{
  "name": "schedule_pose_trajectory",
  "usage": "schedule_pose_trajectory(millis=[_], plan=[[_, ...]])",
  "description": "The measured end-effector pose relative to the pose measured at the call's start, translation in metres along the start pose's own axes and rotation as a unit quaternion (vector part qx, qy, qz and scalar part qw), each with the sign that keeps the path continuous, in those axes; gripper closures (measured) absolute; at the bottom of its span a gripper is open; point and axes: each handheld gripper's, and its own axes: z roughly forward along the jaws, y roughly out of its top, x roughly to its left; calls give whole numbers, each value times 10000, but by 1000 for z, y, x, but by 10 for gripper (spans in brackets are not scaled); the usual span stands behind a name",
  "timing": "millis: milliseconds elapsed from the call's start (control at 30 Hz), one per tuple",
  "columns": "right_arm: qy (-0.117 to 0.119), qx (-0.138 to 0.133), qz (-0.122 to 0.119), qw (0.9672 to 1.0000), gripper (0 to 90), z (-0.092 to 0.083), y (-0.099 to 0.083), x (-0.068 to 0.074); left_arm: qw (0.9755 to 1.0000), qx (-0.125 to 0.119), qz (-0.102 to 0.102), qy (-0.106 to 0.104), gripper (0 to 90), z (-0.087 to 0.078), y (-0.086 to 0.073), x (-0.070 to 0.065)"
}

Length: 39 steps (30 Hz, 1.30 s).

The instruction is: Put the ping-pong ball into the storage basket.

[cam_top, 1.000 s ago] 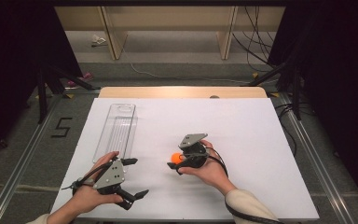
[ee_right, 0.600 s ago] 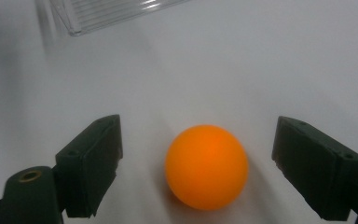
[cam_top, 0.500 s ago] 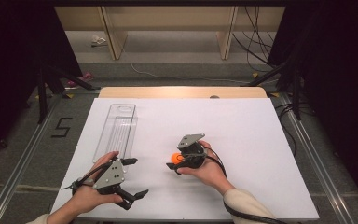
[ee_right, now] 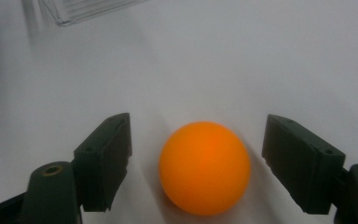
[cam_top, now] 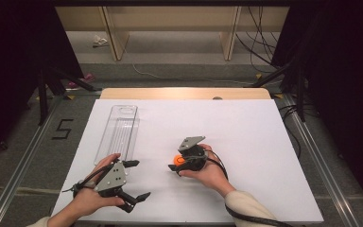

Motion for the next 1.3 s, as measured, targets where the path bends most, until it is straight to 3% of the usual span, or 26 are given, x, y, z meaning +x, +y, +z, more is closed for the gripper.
schedule_pose_trajectory(millis=[867, 1300], plan=[[-7, 82, -78, 9999, 491, 2, 0, 1, 10000, -23, -23, 3, 0, -1, 0, 0], [1, 33, -88, 10000, 510, 1, 1, 2, 10000, -15, -7, 1, 0, -1, 0, 0]])
